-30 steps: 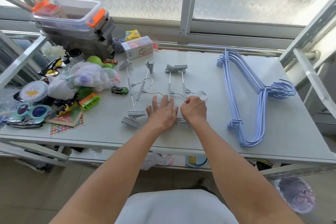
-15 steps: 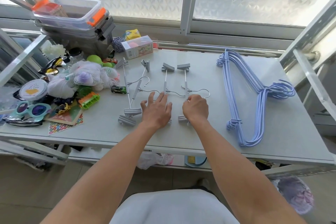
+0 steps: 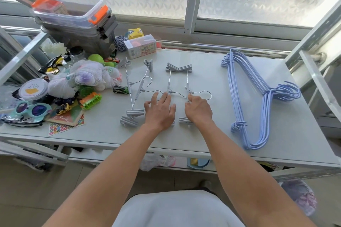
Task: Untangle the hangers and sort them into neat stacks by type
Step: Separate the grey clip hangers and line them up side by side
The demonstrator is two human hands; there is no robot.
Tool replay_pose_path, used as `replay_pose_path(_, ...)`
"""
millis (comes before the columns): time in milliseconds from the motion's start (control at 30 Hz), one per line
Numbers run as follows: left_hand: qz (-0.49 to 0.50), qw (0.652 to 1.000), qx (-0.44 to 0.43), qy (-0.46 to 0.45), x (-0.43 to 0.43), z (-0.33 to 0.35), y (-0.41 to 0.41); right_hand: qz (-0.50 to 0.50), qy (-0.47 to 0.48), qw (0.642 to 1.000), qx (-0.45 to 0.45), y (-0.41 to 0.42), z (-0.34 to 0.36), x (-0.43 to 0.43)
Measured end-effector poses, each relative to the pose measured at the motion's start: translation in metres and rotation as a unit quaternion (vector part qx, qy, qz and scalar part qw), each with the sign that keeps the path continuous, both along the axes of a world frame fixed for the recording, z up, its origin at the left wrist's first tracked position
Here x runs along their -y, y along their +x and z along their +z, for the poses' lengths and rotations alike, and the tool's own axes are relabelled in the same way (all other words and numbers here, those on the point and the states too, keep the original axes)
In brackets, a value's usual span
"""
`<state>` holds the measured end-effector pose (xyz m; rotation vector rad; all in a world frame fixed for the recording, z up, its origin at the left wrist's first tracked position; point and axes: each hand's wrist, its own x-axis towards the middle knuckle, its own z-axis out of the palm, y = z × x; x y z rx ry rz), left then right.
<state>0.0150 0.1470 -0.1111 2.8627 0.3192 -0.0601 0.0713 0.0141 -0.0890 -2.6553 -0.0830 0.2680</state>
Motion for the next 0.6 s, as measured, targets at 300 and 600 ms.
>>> replay_pose_path(300, -0.090, 0.994, 0.033, 0.049, 0.038, 0.017, 0.009, -0.055, 0.009, 0.997, 0.056, 0.016, 0.000, 0.012)
replay_pose_path(600, 0.005, 0.996, -0.065, -0.068, 0.058, 0.031, 0.021, -0.070, 0.026, 0.997, -0.024, 0.031, 0.001, 0.023)
